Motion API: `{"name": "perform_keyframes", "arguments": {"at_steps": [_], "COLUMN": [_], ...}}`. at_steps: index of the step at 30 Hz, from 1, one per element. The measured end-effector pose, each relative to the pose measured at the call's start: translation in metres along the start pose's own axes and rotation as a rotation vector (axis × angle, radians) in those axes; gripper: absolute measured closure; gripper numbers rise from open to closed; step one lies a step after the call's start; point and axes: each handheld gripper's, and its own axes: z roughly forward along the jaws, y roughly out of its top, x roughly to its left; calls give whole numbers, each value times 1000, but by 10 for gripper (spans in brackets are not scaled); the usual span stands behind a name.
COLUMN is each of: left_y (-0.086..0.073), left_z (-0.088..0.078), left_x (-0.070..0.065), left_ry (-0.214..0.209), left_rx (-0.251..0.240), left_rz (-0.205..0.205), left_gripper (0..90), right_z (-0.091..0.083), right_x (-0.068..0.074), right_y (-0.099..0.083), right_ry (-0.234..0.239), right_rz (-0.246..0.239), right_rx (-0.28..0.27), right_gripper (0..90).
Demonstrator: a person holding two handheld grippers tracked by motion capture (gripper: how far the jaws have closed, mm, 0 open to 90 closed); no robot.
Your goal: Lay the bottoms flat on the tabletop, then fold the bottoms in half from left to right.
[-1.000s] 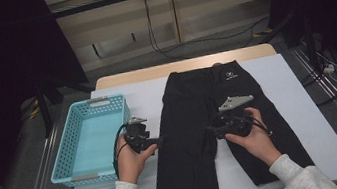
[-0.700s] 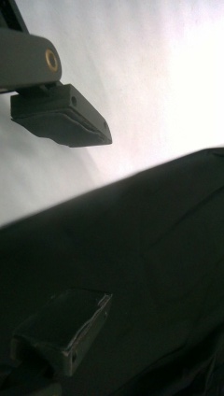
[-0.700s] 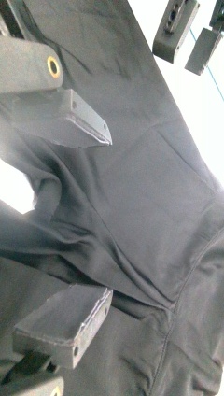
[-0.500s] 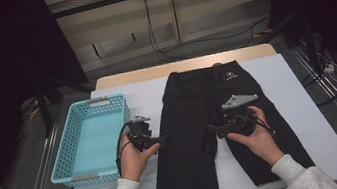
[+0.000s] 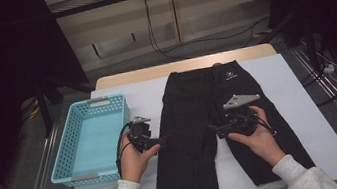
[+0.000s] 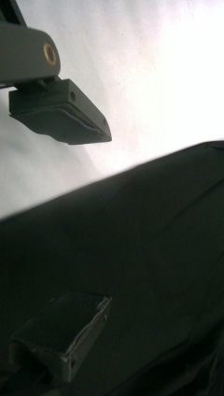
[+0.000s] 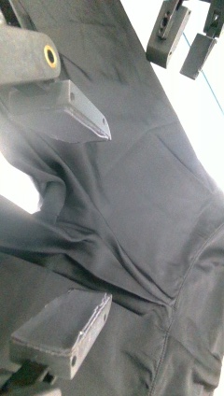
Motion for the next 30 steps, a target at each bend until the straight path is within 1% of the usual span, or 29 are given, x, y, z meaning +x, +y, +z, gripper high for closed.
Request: {"name": "perform_keyframes", "arguments": {"at_steps": [1,3,4,7,10,16,17,21,23,26,28,30], "left_y": [0,0,-1,-1,-2,-3,-3,-5,-6,-9,-11,-11], "left_z": [0,0,0,-1,-1,0,1,3,4,6,8,8], "left_x": [0,0,0,1,1,2,2,2,1,0,0,0], "left_ry": [2,3,10,4,15,24,27,45,53,82,98,100], "left_rx": [-6,-5,-12,-6,-17,-6,3,7,22,43,35,37], "left_rz": [-5,-8,-10,-5,-9,-4,5,5,5,5,7,6], "left_gripper": [180,180,180,180,180,180,180,171,166,162,157,154], "right_z": [0,0,0,0,1,0,0,-2,-2,-2,-2,-2], "right_x": [0,1,1,0,0,2,2,2,2,2,2,2], "right_y": [0,1,1,1,2,2,2,2,2,2,2,2], "right_ry": [-1,1,3,1,0,7,7,8,7,9,9,9], "right_rz": [-2,-4,-6,-5,-5,-9,-10,-11,-9,-14,-17,-18], "right_rx": [0,-4,-7,-6,-7,-6,-7,-11,-11,-9,-9,-9], "right_gripper": [178,178,178,178,178,178,178,178,177,176,176,176]}}
